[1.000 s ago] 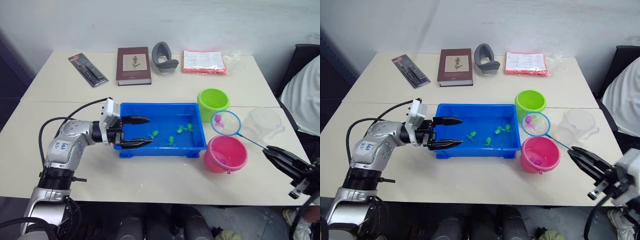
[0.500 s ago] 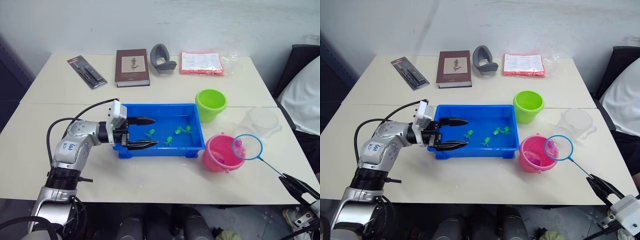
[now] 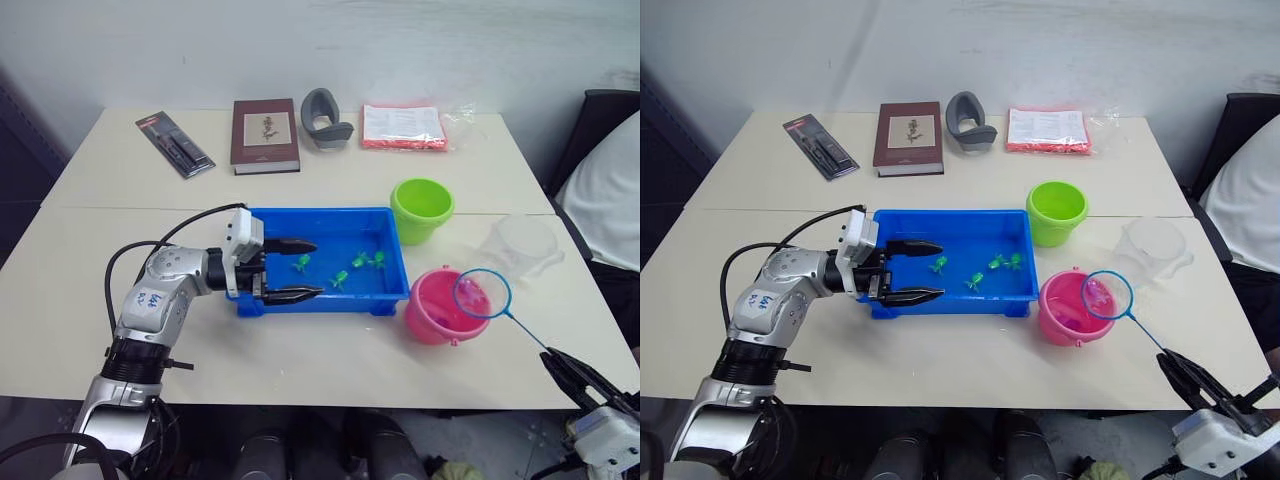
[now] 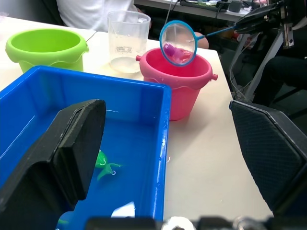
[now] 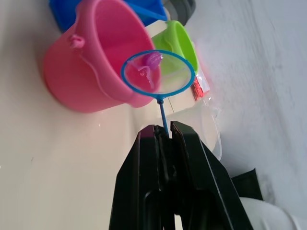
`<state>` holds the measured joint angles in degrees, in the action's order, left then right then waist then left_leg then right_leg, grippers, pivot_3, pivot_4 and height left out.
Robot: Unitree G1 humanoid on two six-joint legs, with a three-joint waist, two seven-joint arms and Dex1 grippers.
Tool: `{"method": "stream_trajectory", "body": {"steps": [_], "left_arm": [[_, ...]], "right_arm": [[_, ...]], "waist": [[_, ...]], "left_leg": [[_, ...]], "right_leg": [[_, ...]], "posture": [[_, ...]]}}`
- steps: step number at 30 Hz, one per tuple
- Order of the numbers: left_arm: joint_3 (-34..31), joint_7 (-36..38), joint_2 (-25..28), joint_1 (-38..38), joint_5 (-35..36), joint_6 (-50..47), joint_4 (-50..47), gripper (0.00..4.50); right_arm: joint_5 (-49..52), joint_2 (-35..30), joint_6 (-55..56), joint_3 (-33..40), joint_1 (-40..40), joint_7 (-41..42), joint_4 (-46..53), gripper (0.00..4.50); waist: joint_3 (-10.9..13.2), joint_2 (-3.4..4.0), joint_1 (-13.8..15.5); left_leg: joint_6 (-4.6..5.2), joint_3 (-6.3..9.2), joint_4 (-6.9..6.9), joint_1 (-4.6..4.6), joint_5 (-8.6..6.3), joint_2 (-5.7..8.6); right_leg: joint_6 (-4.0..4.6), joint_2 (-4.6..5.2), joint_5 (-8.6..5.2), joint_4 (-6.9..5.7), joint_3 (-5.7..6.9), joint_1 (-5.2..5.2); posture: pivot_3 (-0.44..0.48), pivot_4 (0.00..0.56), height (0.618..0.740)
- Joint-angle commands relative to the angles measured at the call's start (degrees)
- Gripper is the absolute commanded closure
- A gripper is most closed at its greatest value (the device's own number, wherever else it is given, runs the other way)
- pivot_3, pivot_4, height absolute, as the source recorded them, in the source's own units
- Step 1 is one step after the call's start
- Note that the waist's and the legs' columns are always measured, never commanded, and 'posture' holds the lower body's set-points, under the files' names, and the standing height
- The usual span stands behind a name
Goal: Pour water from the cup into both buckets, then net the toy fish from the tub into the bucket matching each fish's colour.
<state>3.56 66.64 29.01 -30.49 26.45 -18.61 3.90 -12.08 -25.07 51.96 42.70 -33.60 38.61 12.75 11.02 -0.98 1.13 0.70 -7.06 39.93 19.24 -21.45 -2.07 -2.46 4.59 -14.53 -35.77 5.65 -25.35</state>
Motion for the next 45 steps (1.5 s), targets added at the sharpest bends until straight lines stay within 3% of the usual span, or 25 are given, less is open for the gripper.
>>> {"method": "stream_trajectory", "body": {"steps": [1,12,23,25,29,41,45], "left_arm": [[-0.1,0.4,-0.3,-0.3,-0.5,1.4,0.5,0.06],[-0.7,-0.4,-0.4,1.2,-0.4,2.0,-0.1,0.06],[-0.7,-0.5,-0.5,1.9,-0.5,2.7,-0.5,0.06],[-0.7,-0.5,-0.4,2.1,-0.5,2.8,-0.7,0.06],[-1.0,-0.7,-0.1,2.3,-0.5,2.8,-0.8,0.06],[-1.6,-0.8,0.7,2.3,-0.5,3.2,-0.5,0.06],[-4.8,-1.2,2.7,3.7,0.3,3.5,0.8,0.06]], "right_arm": [[-7.7,-1.2,6.2,4.8,0.8,-6.6,0.4,4.5],[-18.5,-4.3,9.3,7.0,2.8,-17.6,4.0,4.5],[-22.8,-7.9,6.1,4.8,1.6,-21.5,5.2,4.5],[-21.7,-8.5,4.9,2.1,1.1,-19.8,8.5,4.5],[-20.7,-8.1,-2.0,3.3,2.0,-18.8,13.6,4.5],[-15.7,-11.1,-8.2,0.9,1.3,-16.9,15.0,4.5],[3.3,-16.3,-18.8,-4.0,3.5,-10.5,20.1,4.5]], "waist": [[0.0,0.0,0.0],[0.0,0.0,-0.3],[0.0,0.0,-1.2],[0.0,0.0,-1.3],[0.0,0.0,-1.3],[0.0,0.0,-1.2],[0.0,0.0,-1.8]], "left_leg": [[0.0,-0.01,0.0,0.0,0.0,0.0],[-0.03,0.0,0.0,0.0,0.01,-0.02],[-0.03,0.01,-0.01,0.01,0.02,-0.03],[-0.03,0.0,0.0,0.0,0.02,-0.03],[-0.07,0.0,0.0,-0.02,0.04,-0.06],[-0.02,0.01,0.0,0.0,0.03,-0.03],[-0.01,-0.01,0.0,-0.02,0.02,-0.05]], "right_leg": [[0.0,0.0,0.0,0.0,-0.01,0.0],[0.01,-0.04,-0.01,-0.02,-0.06,0.0],[-0.01,-0.06,-0.02,-0.01,-0.08,0.0],[-0.01,-0.05,-0.02,-0.02,-0.1,0.0],[-0.01,-0.09,-0.03,-0.06,-0.12,-0.01],[-0.01,-0.07,-0.03,-0.03,-0.11,-0.01],[-0.01,-0.08,-0.03,-0.06,-0.15,-0.01]], "posture": [[0.0,0.15,0.74],[0.0,0.15,0.74],[0.0,0.15,0.74],[0.0,0.15,0.74],[0.0,0.15,0.74],[0.0,0.15,0.74],[0.0,0.15,0.74]]}}
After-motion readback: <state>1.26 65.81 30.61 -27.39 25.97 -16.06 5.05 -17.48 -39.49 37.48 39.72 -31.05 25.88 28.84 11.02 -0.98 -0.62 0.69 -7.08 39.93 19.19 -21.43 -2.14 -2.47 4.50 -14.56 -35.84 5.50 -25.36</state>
